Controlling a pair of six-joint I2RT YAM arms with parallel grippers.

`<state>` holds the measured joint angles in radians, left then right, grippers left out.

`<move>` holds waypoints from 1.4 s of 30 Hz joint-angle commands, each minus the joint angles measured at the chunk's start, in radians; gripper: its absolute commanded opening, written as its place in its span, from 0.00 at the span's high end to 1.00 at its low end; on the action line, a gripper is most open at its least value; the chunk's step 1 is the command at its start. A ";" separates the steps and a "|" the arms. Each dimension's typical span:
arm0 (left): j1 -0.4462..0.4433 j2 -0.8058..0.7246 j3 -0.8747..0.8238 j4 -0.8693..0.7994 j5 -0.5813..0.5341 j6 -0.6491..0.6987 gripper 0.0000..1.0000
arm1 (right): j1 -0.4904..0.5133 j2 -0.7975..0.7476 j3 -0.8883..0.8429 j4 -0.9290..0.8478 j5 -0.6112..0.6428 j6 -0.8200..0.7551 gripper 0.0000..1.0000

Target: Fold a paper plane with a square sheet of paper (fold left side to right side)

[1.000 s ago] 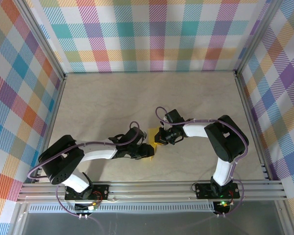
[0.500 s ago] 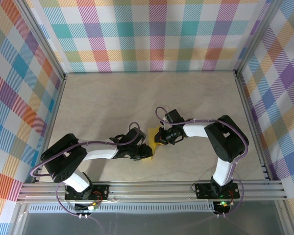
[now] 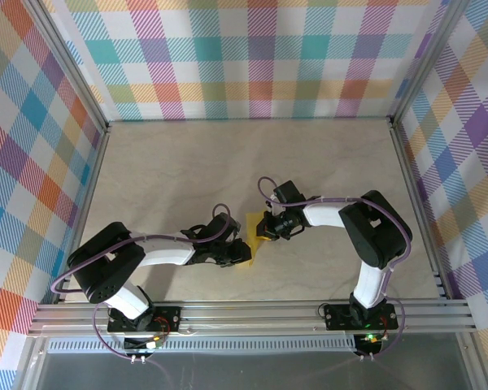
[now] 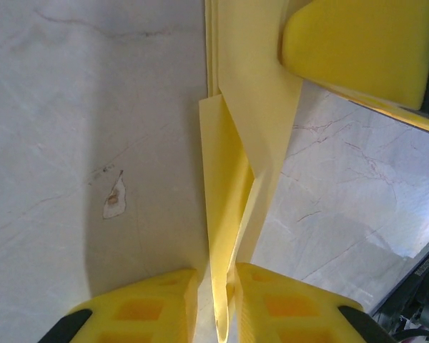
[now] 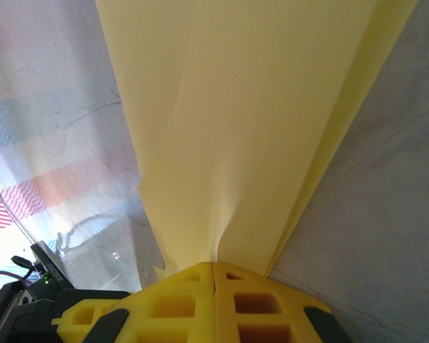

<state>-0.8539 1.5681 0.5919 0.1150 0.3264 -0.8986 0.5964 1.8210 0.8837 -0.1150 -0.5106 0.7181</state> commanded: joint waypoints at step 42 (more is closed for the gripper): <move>0.021 0.024 0.066 0.062 0.203 0.030 0.96 | 0.005 0.087 -0.028 -0.193 0.153 -0.029 1.00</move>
<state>-0.8410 1.5772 0.6537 0.1543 0.5076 -0.8570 0.5964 1.8256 0.8948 -0.1402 -0.5091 0.7078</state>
